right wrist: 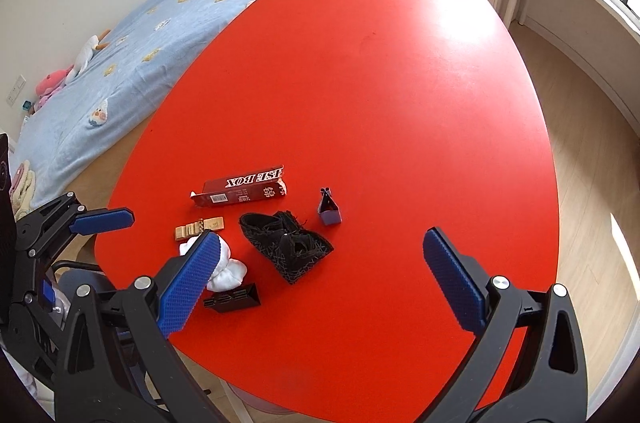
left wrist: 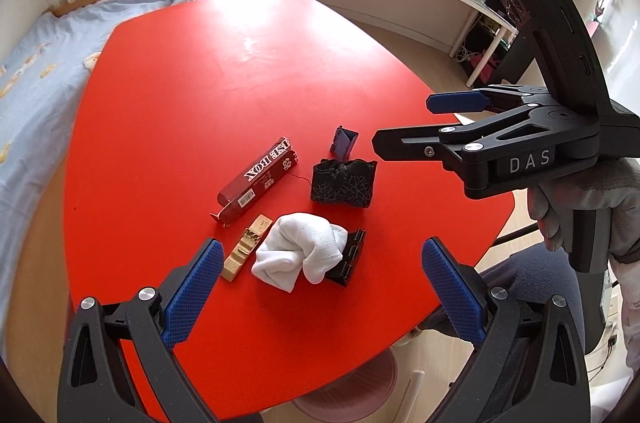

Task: Collect trash
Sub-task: 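Reach the left gripper to the white tissue and grasp it, then lift the white tissue with the left gripper while the right gripper grasps a small black clip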

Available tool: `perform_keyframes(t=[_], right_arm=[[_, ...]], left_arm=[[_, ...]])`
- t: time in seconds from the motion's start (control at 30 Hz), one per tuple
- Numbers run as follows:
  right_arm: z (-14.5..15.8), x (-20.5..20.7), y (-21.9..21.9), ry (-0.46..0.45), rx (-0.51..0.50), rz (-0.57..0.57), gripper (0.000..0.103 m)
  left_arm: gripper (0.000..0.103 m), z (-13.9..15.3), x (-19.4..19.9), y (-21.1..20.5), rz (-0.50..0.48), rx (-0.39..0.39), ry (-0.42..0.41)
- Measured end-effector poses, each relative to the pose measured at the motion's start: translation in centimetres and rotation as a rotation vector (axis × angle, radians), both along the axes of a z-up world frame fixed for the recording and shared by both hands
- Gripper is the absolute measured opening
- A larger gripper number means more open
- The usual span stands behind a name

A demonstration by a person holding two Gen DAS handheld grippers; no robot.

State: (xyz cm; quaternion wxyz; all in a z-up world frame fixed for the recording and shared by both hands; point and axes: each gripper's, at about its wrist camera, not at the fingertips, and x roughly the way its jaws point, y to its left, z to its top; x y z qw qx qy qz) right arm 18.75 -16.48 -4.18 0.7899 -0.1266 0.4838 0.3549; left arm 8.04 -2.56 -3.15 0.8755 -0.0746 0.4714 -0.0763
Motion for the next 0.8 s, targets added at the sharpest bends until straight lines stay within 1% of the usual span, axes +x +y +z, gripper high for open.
perform_keyframes(t=[0.17, 0.2, 0.23, 0.27, 0.3, 0.33, 0.4, 0.43, 0.47, 0.5, 0.53, 0.67, 0.73, 0.77, 0.8], right_arm=[[-1.9, 1.3, 0.9, 0.036, -0.011, -0.005, 0.100], [-2.1, 1.5, 1.0, 0.038, -0.011, -0.005, 0.100], [-2.3, 1.6, 1.1, 0.040, -0.009, -0.005, 0.099], [-2.5, 1.8, 1.2, 0.046, -0.006, -0.006, 0.096], [-2.7, 1.9, 1.3, 0.049, -0.006, -0.006, 0.089], [-2.8, 2.1, 1.3, 0.051, -0.009, -0.009, 0.086], [-3.1, 2.3, 1.5, 0.059, -0.007, -0.009, 0.076], [-3.3, 2.4, 1.6, 0.067, -0.006, -0.006, 0.073], [-3.5, 2.5, 1.7, 0.069, -0.010, -0.007, 0.067], [-3.6, 2.5, 1.8, 0.067, -0.013, -0.007, 0.061], [-3.7, 2.5, 1.8, 0.072, -0.012, -0.006, 0.059], [-4.2, 2.6, 2.1, 0.085, -0.012, 0.003, 0.046], [-4.3, 2.8, 2.3, 0.089, -0.014, 0.007, 0.040], [-4.4, 2.8, 2.4, 0.087, -0.016, 0.007, 0.035], [-4.4, 2.8, 2.4, 0.088, -0.016, 0.006, 0.031]], left_arm=[[0.095, -1.1, 0.9, 0.0, 0.007, -0.011, 0.019], [0.093, -1.2, 1.1, -0.1, 0.005, -0.016, 0.022], [0.088, -1.4, 1.2, -0.1, 0.003, -0.016, 0.027], [0.084, -1.7, 1.3, -0.2, 0.000, -0.016, 0.035], [0.076, -1.9, 1.5, -0.2, -0.003, -0.017, 0.043], [0.072, -2.1, 1.6, -0.2, -0.006, -0.018, 0.047], [0.069, -2.2, 1.6, -0.2, -0.006, -0.022, 0.047], [0.066, -2.2, 1.6, -0.2, -0.006, -0.027, 0.048], [0.064, -2.3, 1.7, -0.1, -0.009, -0.027, 0.050], [0.056, -2.4, 1.7, -0.1, -0.012, -0.025, 0.054], [0.052, -2.5, 1.9, 0.0, -0.014, -0.025, 0.057], [0.045, -2.7, 2.1, 0.0, -0.016, -0.030, 0.062], [0.036, -2.9, 2.2, 0.2, -0.020, -0.030, 0.066], [0.033, -2.9, 2.1, 0.2, -0.021, -0.026, 0.067], [0.028, -3.0, 2.2, 0.2, -0.022, -0.023, 0.067]])
